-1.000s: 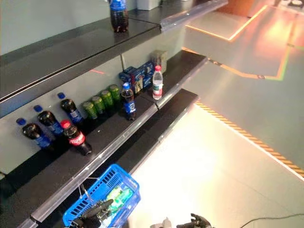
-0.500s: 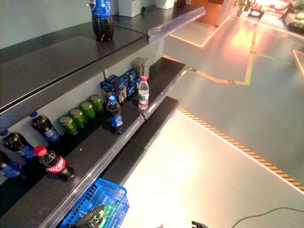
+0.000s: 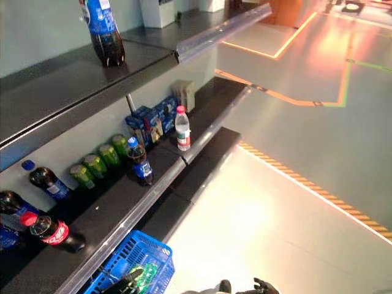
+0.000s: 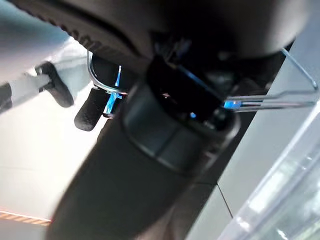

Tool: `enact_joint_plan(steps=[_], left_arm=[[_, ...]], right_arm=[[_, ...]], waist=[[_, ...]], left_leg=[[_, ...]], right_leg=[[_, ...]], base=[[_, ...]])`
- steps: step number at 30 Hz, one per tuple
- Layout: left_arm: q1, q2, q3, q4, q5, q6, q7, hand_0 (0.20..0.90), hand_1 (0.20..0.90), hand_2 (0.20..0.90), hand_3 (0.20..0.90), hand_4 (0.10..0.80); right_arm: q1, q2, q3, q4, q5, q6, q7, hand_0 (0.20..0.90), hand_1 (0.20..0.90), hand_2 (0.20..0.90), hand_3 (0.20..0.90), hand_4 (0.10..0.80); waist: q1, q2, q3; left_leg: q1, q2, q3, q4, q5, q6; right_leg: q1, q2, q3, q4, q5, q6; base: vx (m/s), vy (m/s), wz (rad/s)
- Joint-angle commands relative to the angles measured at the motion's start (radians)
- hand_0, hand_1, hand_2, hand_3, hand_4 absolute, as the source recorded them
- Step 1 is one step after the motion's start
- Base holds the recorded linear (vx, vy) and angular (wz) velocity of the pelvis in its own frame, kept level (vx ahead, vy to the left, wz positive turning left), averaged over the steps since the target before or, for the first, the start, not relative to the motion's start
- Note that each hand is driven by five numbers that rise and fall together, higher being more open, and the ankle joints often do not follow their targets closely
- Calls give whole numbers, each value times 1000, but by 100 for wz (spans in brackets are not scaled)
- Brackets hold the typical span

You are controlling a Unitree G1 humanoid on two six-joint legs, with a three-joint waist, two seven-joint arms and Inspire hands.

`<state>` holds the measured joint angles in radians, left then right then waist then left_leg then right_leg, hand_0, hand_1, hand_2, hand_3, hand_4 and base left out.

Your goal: Pick up the drink and place into the basket.

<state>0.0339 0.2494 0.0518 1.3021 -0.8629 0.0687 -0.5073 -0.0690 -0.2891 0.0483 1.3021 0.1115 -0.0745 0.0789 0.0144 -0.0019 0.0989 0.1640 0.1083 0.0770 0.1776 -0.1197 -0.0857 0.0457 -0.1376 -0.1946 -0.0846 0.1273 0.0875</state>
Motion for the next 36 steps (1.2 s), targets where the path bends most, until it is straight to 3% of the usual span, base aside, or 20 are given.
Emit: enact_joint_plan(steps=[1,3,5,10,12,15,16,18,21,22,23,24,25,26,27,28,32,33,34,36], left_arm=[[-85,0,8,-112,-14,-37,-110,300,300,300,200,100],[-84,-3,-1,-124,0,-24,-107,300,300,300,200,100],[-84,-5,-9,-130,-6,-16,-111,300,300,300,200,100],[-81,-11,-2,-129,-13,-5,-108,300,300,300,200,100],[-77,-15,-7,-98,-3,-14,-120,300,300,300,200,100],[-73,-18,-12,-90,2,-20,-128,300,300,300,200,100],[-67,-18,-8,-92,-4,-22,-128,300,300,300,200,100],[-54,-18,12,-84,-18,-35,-125,300,300,300,200,100],[-41,1,55,-81,-26,-34,-139,300,300,300,200,100],[-40,5,60,-83,-20,-31,-141,300,300,300,200,100],[-49,17,59,-85,-4,-28,-146,300,300,300,200,100],[-54,23,47,-90,-14,-27,-142,300,300,300,200,100],[-62,28,37,-101,-31,-23,-130,300,300,300,200,100],[-69,29,23,-115,-51,-17,-120,300,300,300,200,100],[-78,29,10,-127,-58,-10,-112,300,300,300,200,100],[-84,28,0,-137,-52,-5,-109,300,300,300,200,100],[-111,26,-41,-130,-53,-15,-106,300,300,300,200,100],[-128,23,-48,-114,-34,-18,-109,300,300,300,200,100],[-132,21,-48,-106,-28,-19,-115,300,300,300,200,100],[-138,22,-49,-66,-24,-37,-143,300,300,300,200,100]], right_arm=[[-33,-20,37,4,9,-32,-12,900,900,900,900,800],[-33,-31,35,-5,24,-32,-22,900,900,900,900,800],[-39,-40,31,0,32,-34,-26,900,900,900,900,800],[-54,-45,39,22,26,-26,-32,900,900,900,900,800],[-47,-38,45,22,38,-22,-43,900,900,900,900,800],[-42,-29,42,21,34,-24,-48,900,900,900,900,800],[-45,-26,43,19,24,-17,-51,900,900,900,900,800],[-51,-26,41,26,-3,-10,-44,900,900,900,900,800],[-52,-18,47,26,-54,-25,-15,900,900,900,900,800],[-51,-18,49,24,-53,-29,-12,900,900,900,900,800],[-50,-12,44,13,-43,-41,-11,900,900,900,900,800],[-48,-10,39,5,-30,-39,-16,900,900,900,900,800],[-50,-7,39,3,-17,-41,-21,900,900,900,900,800],[-52,-5,39,1,-16,-41,-24,900,900,900,900,800],[-51,-3,33,2,-16,-48,-27,900,900,900,900,800],[-49,-1,26,3,-11,-56,-31,900,900,900,900,800],[-46,-3,5,7,37,-69,-49,900,900,900,900,800],[-50,-13,-9,18,55,-73,-48,900,900,900,900,800],[-51,-16,-14,21,59,-74,-51,900,900,900,900,800],[-49,-24,-23,34,69,-88,-55,900,900,900,900,800]], waist=[[15,-37,-8],[21,-39,-4],[31,-29,-2],[53,17,-11],[61,40,-16],[54,36,-26],[57,35,-33],[68,31,-40],[103,-2,-55],[105,-4,-57],[96,-9,-59],[87,-5,-54],[85,9,-49],[84,13,-47],[85,16,-44],[86,17,-41],[81,12,-31],[77,6,-27],[75,5,-30],[55,3,-35]], left_leg=[[-217,-15,19,288,227,2],[-261,1,46,303,219,5],[-258,-38,73,188,176,20],[-236,-129,69,-140,192,26],[-316,-169,190,-200,262,14],[-333,-180,310,-189,259,15],[-330,-183,334,-199,251,27],[-309,-205,323,-226,239,48],[-258,-243,308,-254,195,117],[-251,-245,308,-256,188,125],[-217,-250,284,-264,164,147],[-203,-242,259,-265,159,148],[-202,-212,254,-265,179,145],[-193,-204,235,-265,180,142],[-184,-202,208,-260,177,141],[-179,-201,189,-256,175,141],[-152,-197,103,-244,172,129],[-135,-195,67,-231,156,121],[-136,-195,55,-226,150,121],[-112,-207,-4,-210,105,128]], right_leg=[[2,11,-27,87,-46,-42],[29,22,-50,72,-58,-55],[51,34,-59,52,-73,-46],[81,86,-25,26,-95,-33],[130,143,-23,6,-120,-42],[164,159,-63,14,-157,-42],[170,169,-75,27,-172,-44],[182,175,-74,70,-201,-40],[185,131,-110,220,-136,29],[180,126,-114,241,-126,37],[114,123,-90,436,-47,79],[56,118,-73,545,-23,100],[5,116,-71,600,-2,86],[-12,92,-73,609,-29,77],[-18,53,-78,594,-46,70],[-17,38,-80,559,-59,63],[-17,8,-73,371,-58,40],[-20,-28,-55,275,-48,30],[-31,-38,-43,240,-31,29],[-81,-89,22,146,50,47]], base=[[84,-318,-12],[111,-197,1],[172,-83,10],[254,-19,13],[491,-99,2],[350,-80,-17],[370,-56,-10],[419,-55,2],[326,-34,-27],[359,25,-53],[301,29,-15],[241,-22,10],[105,-66,47],[67,-83,49],[104,-71,68],[72,-85,70],[97,-162,75],[113,-134,96],[167,-172,107],[201,-168,118]])
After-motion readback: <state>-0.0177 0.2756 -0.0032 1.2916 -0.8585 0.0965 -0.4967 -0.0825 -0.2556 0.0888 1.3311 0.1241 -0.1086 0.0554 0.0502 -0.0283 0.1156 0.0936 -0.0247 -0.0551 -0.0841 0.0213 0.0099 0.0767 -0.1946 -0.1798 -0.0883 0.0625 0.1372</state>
